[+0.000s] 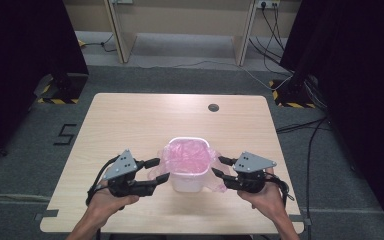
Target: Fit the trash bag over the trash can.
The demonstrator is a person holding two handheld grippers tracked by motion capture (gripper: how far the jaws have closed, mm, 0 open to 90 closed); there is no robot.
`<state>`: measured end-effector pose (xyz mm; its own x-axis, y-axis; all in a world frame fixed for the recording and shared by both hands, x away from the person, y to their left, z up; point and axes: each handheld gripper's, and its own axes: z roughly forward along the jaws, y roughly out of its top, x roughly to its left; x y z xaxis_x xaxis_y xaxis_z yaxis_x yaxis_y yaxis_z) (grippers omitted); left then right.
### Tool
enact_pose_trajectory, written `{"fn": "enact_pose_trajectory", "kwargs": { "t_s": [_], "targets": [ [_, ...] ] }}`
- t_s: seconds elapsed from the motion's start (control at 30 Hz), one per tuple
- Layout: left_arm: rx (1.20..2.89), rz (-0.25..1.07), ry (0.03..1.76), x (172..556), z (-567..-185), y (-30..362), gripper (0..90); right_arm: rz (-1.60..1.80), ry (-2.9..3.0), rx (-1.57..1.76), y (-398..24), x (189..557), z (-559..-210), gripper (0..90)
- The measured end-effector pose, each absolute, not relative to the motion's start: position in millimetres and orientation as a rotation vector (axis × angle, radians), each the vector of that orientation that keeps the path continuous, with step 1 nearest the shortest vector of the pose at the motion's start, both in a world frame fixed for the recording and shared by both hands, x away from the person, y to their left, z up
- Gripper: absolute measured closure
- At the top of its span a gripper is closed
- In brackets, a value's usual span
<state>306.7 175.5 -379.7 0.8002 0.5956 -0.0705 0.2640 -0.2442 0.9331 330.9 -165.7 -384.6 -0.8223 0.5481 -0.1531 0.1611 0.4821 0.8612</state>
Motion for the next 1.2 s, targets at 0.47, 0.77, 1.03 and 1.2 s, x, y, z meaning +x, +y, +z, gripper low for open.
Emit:
{"fn": "enact_pose_trajectory", "kwargs": {
  "t_s": [0.47, 0.77, 1.03, 1.2],
  "targets": [
    [1.765, 0.225, 0.764, 355, -397, 189, 86.5, 1.195, 2.343, 0.678, -160, 370, -390, 80.9],
    [1.694, 0.170, 0.848, 387, -409, 191, 88.4, 1.289, 2.336, 0.785, -160, 396, -395, 80.7],
    [1.627, 0.088, 0.926, 408, -420, 190, 87.6, 1.349, 2.355, 0.889, -163, 412, -404, 79.4],
    [1.662, 0.138, 0.890, 406, -415, 190, 82.2, 1.354, 2.341, 0.876, -163, 413, -402, 79.3]
  ]
}}
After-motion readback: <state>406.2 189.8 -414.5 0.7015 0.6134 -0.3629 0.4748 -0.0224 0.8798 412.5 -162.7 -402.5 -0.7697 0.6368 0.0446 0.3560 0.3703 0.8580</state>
